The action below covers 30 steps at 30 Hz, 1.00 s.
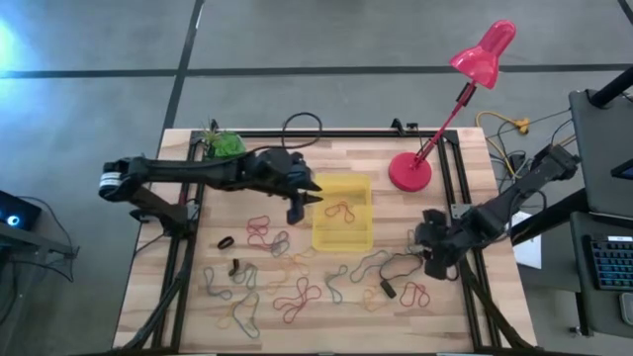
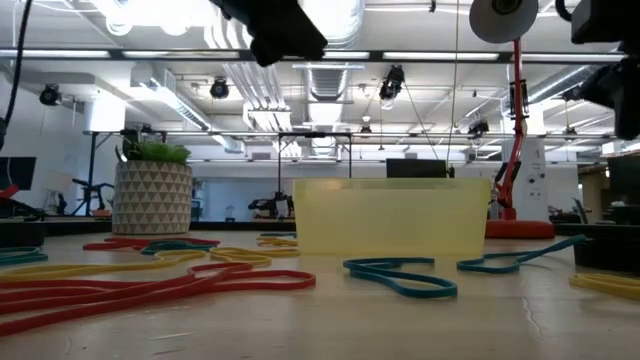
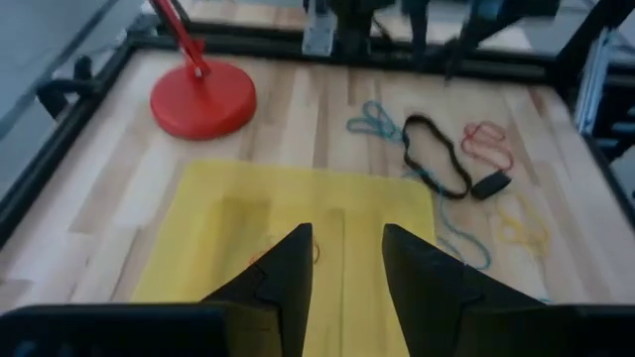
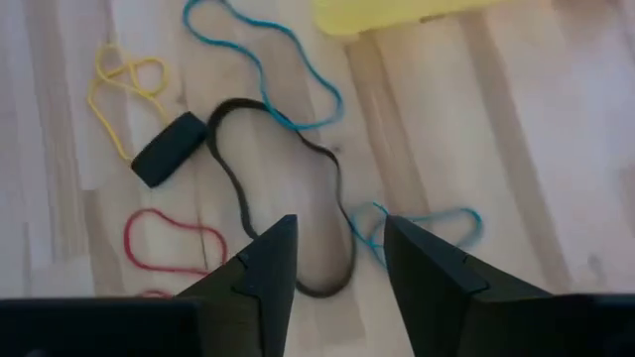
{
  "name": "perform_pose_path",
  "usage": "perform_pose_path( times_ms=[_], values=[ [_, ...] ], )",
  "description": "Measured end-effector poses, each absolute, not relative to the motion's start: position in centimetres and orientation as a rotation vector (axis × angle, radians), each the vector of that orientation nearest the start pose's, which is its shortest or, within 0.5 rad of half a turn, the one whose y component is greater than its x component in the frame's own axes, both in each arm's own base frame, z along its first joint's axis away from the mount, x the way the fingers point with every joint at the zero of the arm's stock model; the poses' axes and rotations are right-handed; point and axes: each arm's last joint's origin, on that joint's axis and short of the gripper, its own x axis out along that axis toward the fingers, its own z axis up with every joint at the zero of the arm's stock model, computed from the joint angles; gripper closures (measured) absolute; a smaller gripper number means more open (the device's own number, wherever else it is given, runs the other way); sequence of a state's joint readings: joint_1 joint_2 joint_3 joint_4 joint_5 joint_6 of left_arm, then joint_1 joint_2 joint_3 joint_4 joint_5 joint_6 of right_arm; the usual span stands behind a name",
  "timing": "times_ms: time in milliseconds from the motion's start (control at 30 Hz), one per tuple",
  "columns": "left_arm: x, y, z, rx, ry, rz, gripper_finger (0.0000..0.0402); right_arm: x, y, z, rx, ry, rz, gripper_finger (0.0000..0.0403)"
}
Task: Pick and place rubber bands into bin
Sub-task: Put the black rubber band into the bin
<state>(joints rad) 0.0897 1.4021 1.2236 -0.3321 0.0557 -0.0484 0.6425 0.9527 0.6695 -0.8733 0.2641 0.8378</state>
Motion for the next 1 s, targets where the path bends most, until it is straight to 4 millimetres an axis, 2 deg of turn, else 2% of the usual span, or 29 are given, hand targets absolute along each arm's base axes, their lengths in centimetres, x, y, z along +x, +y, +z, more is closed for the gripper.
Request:
perform_pose_path(
  times_ms=[133, 433, 800, 1000],
  values=[
    [30.0, 2.1, 34.1, -0.115, 0.471, 0.048, 0.0292, 14.3, 9.7, 19.8, 0.201, 1.059, -0.070, 0.0268],
    [28.5, 1.2, 34.3, -0.157, 0.450, 0.034, 0.0292, 15.7, 10.6, 16.3, 0.142, 1.120, -0.103, 0.0261],
    [28.0, -0.3, 34.6, -0.181, 0.442, -0.006, 0.0292, 17.2, 9.9, 14.0, 0.156, 1.179, -0.237, 0.0263],
    [27.6, -1.2, 35.0, -0.179, 0.429, -0.036, 0.0292, 18.0, 10.2, 13.3, 0.163, 1.202, -0.164, 0.0266]
  ],
)
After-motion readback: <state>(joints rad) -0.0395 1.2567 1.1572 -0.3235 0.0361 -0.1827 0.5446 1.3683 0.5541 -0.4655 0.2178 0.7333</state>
